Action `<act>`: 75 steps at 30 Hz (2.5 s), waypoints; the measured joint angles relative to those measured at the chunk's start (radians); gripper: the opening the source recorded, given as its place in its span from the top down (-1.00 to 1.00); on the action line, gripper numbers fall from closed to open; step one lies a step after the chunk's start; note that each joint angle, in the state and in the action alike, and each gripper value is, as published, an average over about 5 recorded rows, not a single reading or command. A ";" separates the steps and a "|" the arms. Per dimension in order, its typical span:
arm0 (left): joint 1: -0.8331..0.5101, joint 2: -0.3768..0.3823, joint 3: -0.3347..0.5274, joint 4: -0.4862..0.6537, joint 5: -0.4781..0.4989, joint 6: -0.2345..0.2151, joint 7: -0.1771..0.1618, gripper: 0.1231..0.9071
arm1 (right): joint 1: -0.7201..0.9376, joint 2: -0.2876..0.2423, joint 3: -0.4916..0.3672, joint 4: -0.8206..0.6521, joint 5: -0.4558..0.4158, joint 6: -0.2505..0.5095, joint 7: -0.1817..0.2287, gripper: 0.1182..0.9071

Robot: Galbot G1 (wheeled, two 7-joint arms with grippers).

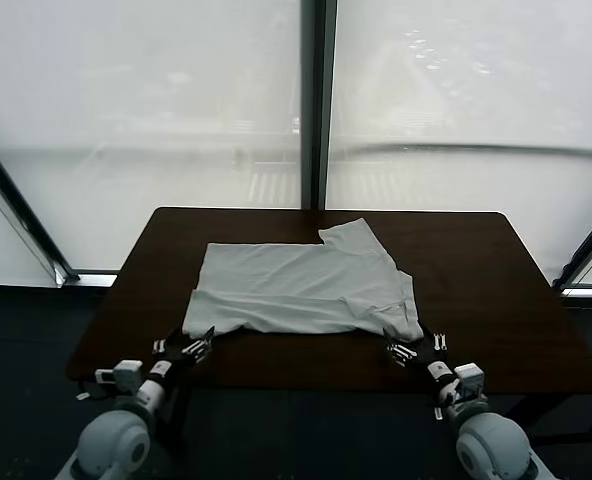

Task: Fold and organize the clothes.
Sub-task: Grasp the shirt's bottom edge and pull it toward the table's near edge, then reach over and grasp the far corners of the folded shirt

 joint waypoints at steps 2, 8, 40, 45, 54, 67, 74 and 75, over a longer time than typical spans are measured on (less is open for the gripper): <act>0.001 0.000 0.000 0.000 0.000 -0.002 0.001 -0.03 | -0.001 -0.002 0.000 0.000 0.000 0.000 -0.001 -0.07; 0.008 0.002 -0.002 -0.004 0.001 -0.005 0.003 0.84 | -0.007 -0.012 0.000 0.008 0.006 0.000 -0.001 0.78; 0.253 0.113 -0.104 -0.186 0.050 -0.014 -0.002 0.94 | -0.285 -0.140 0.134 0.203 0.100 -0.045 0.039 0.87; 0.296 0.113 -0.122 -0.214 0.053 -0.006 -0.011 0.94 | -0.319 -0.155 0.153 0.227 0.100 -0.045 0.033 0.20; 0.377 0.111 -0.160 -0.261 0.059 0.019 -0.073 -0.02 | -0.384 -0.197 0.206 0.293 0.134 -0.026 0.032 -0.95; 0.276 0.164 -0.216 -0.310 -0.127 0.165 -0.171 -1.00 | -0.031 -0.200 0.167 0.195 0.328 -0.157 0.054 -1.00; 0.013 0.214 -0.149 -0.265 -0.362 0.261 -0.183 -1.00 | 0.336 -0.137 0.002 -0.071 0.353 -0.232 0.029 -1.00; -0.032 0.216 -0.131 -0.246 -0.387 0.271 -0.183 -1.00 | 0.379 -0.127 -0.020 -0.110 0.354 -0.243 0.025 -1.00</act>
